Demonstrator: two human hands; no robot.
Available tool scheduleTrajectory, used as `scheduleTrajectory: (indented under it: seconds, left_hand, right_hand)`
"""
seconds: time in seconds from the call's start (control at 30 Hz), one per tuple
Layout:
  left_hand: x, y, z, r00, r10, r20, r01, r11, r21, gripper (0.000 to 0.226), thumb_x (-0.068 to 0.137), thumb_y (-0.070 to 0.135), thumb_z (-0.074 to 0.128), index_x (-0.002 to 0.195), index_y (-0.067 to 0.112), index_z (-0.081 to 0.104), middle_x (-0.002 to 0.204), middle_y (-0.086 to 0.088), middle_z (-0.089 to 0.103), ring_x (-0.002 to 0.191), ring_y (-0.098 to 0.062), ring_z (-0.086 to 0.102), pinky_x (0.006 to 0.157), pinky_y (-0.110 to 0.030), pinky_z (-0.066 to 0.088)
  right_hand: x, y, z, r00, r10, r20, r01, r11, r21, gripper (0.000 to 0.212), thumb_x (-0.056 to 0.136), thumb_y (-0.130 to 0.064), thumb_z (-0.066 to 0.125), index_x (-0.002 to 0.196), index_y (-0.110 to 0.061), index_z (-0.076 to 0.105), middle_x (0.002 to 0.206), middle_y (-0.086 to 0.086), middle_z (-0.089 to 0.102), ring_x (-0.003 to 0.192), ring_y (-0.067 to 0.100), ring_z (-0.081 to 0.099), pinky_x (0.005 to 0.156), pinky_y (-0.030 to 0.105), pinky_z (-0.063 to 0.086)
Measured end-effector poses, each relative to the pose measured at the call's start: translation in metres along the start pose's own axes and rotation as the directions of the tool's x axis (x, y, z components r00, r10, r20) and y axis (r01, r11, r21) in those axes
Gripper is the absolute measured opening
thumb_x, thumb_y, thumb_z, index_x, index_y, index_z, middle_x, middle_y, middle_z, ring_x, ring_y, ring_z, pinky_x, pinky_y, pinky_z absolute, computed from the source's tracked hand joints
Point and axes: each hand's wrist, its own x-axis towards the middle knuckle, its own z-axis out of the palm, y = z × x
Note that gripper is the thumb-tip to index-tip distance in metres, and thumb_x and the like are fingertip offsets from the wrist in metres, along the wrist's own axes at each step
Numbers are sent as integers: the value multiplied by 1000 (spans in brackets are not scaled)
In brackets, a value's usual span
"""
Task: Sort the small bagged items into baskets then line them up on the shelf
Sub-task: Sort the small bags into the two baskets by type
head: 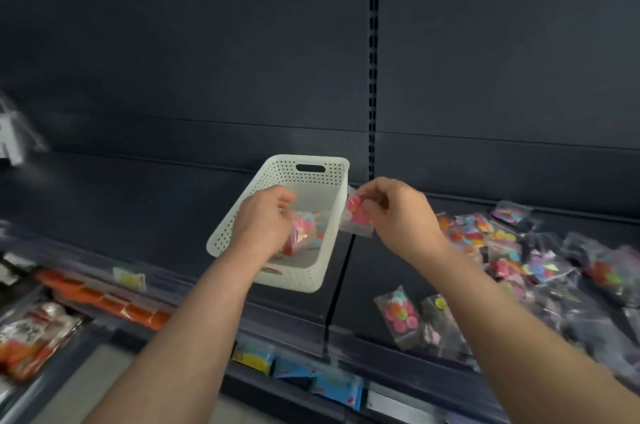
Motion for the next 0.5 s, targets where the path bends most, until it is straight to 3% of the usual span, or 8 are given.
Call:
scheduleTrajectory:
  seconds: [0.07, 0.2, 0.3, 0.43, 0.5]
  left_hand:
    - [3, -15, -6, 999, 36, 16, -37, 999, 16, 27, 92, 7, 59, 114, 21, 68, 109, 8, 69, 100, -12, 64, 94, -29, 49]
    - [4, -27, -10, 998, 68, 6, -68, 997, -31, 21, 94, 13, 60, 109, 23, 70, 105, 11, 70, 98, -9, 63, 89, -27, 51]
    - [5, -18, -10, 996, 90, 1, -90, 995, -49, 17, 94, 16, 60, 105, 26, 70, 101, 14, 69, 93, -8, 63, 84, -28, 53]
    - [8, 9, 6, 984, 156, 91, -148, 985, -82, 15, 94, 19, 61, 103, 29, 68, 97, 16, 67, 84, -2, 63, 75, -20, 51]
    - [5, 27, 17, 975, 198, 102, -189, 978, -87, 16, 93, 18, 62, 102, 29, 69, 96, 16, 69, 87, -4, 64, 79, -23, 53]
  right_hand:
    - [14, -16, 23, 1000, -9, 9, 9, 1000, 2, 22, 88, -9, 52, 95, -21, 68, 91, -9, 69, 83, 9, 61, 69, 24, 49]
    - [37, -31, 56, 999, 2, 47, -1, 1000, -15, 25, 91, -12, 50, 108, -19, 67, 86, -11, 63, 76, 9, 59, 66, 20, 46]
    - [40, -24, 59, 995, 74, 73, -64, 988, -138, 29, 92, -22, 52, 120, -23, 61, 97, -10, 65, 91, 14, 61, 77, 30, 52]
    - [22, 5, 29, 993, 119, -1, -114, 950, -292, 25, 93, -21, 51, 111, -28, 66, 103, -10, 69, 95, 15, 63, 74, 31, 52]
    - [10, 24, 9, 989, 146, -31, -147, 922, -358, 22, 93, -20, 52, 106, -28, 68, 102, -7, 70, 95, 19, 64, 71, 30, 50]
